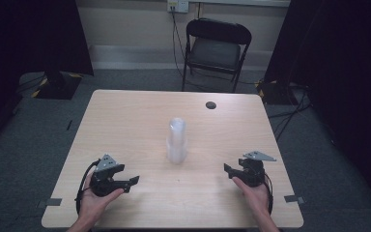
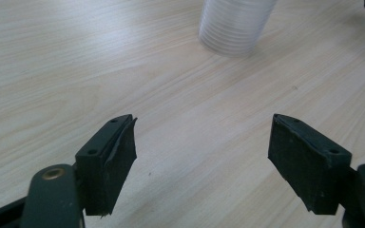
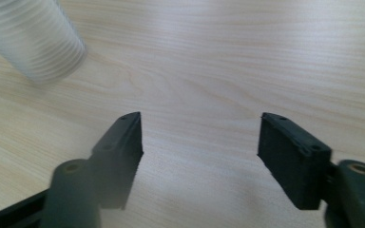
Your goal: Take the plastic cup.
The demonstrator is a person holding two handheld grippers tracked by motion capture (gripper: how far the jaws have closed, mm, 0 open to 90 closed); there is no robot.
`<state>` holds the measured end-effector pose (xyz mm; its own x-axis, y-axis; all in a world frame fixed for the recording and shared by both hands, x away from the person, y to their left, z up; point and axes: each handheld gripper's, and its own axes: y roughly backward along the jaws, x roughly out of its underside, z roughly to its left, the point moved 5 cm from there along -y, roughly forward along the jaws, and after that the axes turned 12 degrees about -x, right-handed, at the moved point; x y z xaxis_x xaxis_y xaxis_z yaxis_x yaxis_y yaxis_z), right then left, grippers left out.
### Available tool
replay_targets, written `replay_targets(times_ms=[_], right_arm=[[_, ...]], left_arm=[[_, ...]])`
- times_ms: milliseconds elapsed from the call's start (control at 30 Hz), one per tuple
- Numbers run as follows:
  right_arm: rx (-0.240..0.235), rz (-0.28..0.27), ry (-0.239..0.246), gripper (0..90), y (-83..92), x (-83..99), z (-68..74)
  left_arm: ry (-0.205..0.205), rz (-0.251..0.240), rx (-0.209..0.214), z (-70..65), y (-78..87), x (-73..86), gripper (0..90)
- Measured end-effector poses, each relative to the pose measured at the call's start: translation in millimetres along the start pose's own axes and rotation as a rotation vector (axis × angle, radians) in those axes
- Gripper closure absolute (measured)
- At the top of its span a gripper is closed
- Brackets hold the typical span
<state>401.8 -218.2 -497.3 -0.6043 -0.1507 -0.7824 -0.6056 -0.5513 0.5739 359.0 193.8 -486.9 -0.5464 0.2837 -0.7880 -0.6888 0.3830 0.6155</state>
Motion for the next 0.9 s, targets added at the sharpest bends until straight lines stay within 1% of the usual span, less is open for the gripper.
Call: replay_targets(times_ms=[67,100,167,233,367,467,533,567,633,667,733,767,800,833,867,900], right_arm=[[0.01,-0.002,0.01,33.5,0.9,-0.7,1.4],[0.003,0.001,0.013,33.5,0.9,-1.0,2.2],[0.001,0.0,0.019,33.9,0.8,-1.4,3.2],[-0.011,-0.003,0.015,34.0,1.4,-1.6,4.5],[-0.023,-0.01,0.016,34.3,3.6,-2.2,7.2],[-0.038,-0.017,0.03,36.1,6.9,-3.6,12.8],[-0.049,-0.018,0.04,36.1,8.4,-4.9,16.7],[-0.055,-0.02,0.043,36.1,9.6,-5.4,19.0],[-0.061,-0.026,0.047,36.0,10.7,-5.9,21.2],[-0.067,-0.033,0.06,35.5,12.9,-6.6,25.9],[-0.082,-0.045,0.064,33.9,14.5,-8.2,29.9],[-0.092,-0.049,0.073,33.3,15.2,-9.4,32.6],[-0.092,-0.049,0.073,33.3,15.2,-9.4,32.6],[-0.103,-0.058,0.097,30.5,15.4,-12.5,37.9],[-0.114,-0.061,0.101,29.7,14.9,-13.7,39.6],[-0.129,-0.057,0.105,28.7,14.4,-14.8,41.6]], left_arm=[[0.005,0.004,0.0,0.0,-1.5,-0.5,23.5],[0.004,0.009,0.007,0.0,-2.0,-0.6,23.0],[0.008,0.007,0.005,-0.8,-3.5,-1.0,23.1],[0.006,0.007,0.01,-1.9,-4.1,-1.2,23.1],[0.0,0.005,0.006,-2.4,-3.7,-1.3,23.2],[0.007,0.005,0.012,-2.7,-1.8,-1.0,23.8],[0.0,-0.002,0.011,-2.1,-1.1,-1.4,23.9],[0.009,-0.003,0.016,-2.3,-0.2,-1.7,24.0],[0.012,-0.007,0.013,-1.8,0.3,-1.8,25.0],[0.023,-0.001,0.018,-1.9,0.8,-1.3,25.4],[0.024,0.0,0.023,-2.0,1.0,-1.1,25.7],[0.02,-0.001,0.016,-2.3,0.6,-1.1,25.8],[0.02,-0.001,0.016,-2.3,0.6,-1.1,25.8],[0.024,-0.002,0.017,-2.4,0.3,-1.4,26.0],[0.023,-0.004,0.007,-1.9,0.1,-1.7,26.5],[0.023,-0.004,0.007,-1.9,0.1,-1.7,27.1]])
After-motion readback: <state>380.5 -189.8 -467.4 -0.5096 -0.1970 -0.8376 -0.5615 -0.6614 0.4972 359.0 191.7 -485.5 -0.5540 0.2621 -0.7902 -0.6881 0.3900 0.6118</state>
